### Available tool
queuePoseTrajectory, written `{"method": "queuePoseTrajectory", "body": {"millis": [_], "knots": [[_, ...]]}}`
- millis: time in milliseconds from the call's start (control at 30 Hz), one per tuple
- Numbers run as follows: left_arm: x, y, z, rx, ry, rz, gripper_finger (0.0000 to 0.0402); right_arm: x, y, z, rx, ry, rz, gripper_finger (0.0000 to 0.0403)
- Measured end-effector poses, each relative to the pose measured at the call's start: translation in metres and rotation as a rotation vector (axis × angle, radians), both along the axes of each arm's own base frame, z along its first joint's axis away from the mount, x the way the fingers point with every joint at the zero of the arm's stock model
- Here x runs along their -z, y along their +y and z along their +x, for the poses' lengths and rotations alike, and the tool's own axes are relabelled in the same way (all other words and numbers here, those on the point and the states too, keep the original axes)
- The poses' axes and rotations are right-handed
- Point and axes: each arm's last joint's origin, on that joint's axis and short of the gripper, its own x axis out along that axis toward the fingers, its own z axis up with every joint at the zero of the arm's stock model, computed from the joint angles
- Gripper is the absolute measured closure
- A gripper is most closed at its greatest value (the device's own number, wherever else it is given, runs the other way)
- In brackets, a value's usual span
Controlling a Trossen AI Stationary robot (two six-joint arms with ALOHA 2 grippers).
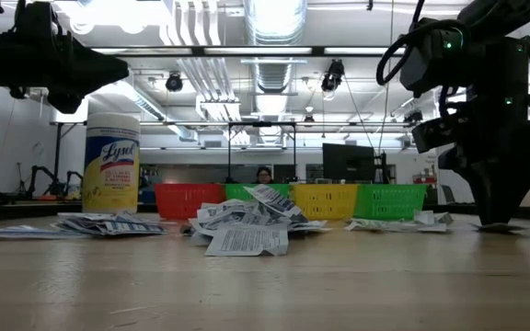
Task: Pick & Place First Aid Supplies
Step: Put the ointment pack into the red bin
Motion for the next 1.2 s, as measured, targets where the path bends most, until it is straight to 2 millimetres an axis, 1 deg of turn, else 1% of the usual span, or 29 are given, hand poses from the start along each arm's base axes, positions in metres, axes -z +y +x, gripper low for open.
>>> {"method": "queuePoseTrajectory", "body": {"millis": [300, 467, 600, 767, 900, 1200], "knots": [[0.0, 0.0, 0.0, 0.0, 0.0, -0.001, 0.0319, 0.0, 0.0, 0.0, 0.013, -0.004, 0.002, 0.0391], [0.0, 0.0, 0.0, 0.001, -0.001, -0.002, 0.0319, 0.0, 0.0, 0.0, 0.017, -0.003, -0.002, 0.0394], [0.0, 0.0, 0.0, 0.001, -0.001, -0.003, 0.0319, -0.002, -0.001, -0.001, 0.053, -0.018, -0.021, 0.0394], [0.0, 0.0, 0.0, 0.001, -0.002, -0.003, 0.0319, -0.011, -0.001, -0.004, 0.083, -0.062, -0.014, 0.0395], [0.0, 0.0, 0.0, 0.001, -0.002, -0.003, 0.0319, -0.022, -0.002, -0.006, 0.105, -0.121, -0.006, 0.0395], [-0.002, 0.0, 0.0, 0.002, -0.019, -0.005, 0.0319, -0.041, -0.003, -0.014, 0.107, -0.22, 0.012, 0.0395]]}}
